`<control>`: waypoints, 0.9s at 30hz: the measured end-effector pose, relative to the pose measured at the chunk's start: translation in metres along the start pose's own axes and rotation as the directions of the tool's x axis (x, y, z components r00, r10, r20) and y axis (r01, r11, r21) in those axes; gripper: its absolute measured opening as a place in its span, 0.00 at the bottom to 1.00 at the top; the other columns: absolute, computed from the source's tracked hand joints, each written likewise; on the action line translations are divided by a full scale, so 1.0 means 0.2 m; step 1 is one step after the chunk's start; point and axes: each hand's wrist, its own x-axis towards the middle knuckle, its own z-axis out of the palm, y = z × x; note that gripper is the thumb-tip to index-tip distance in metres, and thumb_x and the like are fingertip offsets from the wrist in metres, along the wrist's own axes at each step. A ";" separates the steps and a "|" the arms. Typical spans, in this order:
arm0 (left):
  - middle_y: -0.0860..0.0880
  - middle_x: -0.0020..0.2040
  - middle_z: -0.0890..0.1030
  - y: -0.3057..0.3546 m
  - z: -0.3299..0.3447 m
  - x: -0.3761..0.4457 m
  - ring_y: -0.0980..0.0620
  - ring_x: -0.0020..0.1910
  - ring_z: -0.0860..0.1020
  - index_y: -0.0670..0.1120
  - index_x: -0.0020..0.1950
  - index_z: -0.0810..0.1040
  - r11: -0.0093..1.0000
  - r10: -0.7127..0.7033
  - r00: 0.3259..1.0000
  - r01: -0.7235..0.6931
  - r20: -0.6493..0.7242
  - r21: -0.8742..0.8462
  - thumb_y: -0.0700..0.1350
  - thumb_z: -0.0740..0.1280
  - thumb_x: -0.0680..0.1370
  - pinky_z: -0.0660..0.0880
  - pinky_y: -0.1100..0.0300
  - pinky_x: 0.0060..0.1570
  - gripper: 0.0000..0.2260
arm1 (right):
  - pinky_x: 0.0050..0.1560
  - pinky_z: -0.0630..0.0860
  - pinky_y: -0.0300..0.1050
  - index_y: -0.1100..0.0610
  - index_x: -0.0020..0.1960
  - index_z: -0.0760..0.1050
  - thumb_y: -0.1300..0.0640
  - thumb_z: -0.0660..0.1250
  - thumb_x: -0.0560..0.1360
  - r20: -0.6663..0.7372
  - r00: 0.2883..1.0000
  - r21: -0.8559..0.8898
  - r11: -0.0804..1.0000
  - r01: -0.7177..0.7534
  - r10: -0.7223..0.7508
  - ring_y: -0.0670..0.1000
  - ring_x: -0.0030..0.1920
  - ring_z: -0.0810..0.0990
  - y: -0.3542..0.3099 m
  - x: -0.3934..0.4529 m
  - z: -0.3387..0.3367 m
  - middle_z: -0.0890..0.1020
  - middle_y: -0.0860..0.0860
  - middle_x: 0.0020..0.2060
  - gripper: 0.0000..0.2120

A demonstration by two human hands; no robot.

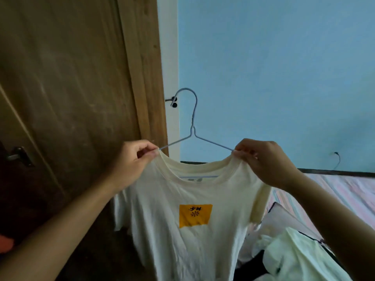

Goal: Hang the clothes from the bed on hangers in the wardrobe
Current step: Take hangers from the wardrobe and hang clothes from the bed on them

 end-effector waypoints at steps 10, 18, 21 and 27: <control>0.59 0.31 0.80 0.02 0.29 0.14 0.63 0.32 0.74 0.54 0.37 0.81 0.987 0.145 0.955 -0.121 0.259 -0.108 0.39 0.72 0.76 0.69 0.71 0.35 0.11 | 0.43 0.75 0.46 0.47 0.45 0.81 0.52 0.68 0.79 -0.064 0.954 -0.171 0.939 -0.299 0.293 0.48 0.39 0.79 -0.08 -0.43 -0.21 0.80 0.40 0.34 0.05; 0.48 0.33 0.80 0.16 0.46 0.05 0.56 0.30 0.73 0.50 0.38 0.82 0.964 0.267 0.846 -0.224 0.462 -0.146 0.42 0.73 0.75 0.70 0.63 0.34 0.07 | 0.42 0.71 0.44 0.46 0.45 0.81 0.52 0.68 0.79 -0.209 0.823 -0.276 0.775 -0.568 0.528 0.49 0.39 0.77 -0.25 -0.82 -0.33 0.78 0.42 0.34 0.05; 0.52 0.29 0.78 0.22 0.53 0.00 0.57 0.29 0.72 0.51 0.37 0.80 0.950 0.311 0.780 -0.272 0.544 -0.152 0.41 0.72 0.76 0.70 0.65 0.32 0.09 | 0.42 0.73 0.44 0.46 0.47 0.82 0.52 0.66 0.80 -0.221 0.775 -0.309 0.711 -0.631 0.592 0.48 0.40 0.79 -0.32 -0.94 -0.37 0.82 0.44 0.38 0.06; 0.51 0.30 0.80 0.32 0.70 -0.05 0.53 0.30 0.76 0.50 0.37 0.81 0.919 0.393 0.692 -0.325 0.605 -0.225 0.41 0.72 0.75 0.71 0.62 0.32 0.08 | 0.40 0.71 0.41 0.45 0.48 0.81 0.52 0.65 0.80 -0.262 0.678 -0.322 0.599 -0.733 0.687 0.46 0.40 0.78 -0.39 -1.14 -0.44 0.82 0.44 0.39 0.06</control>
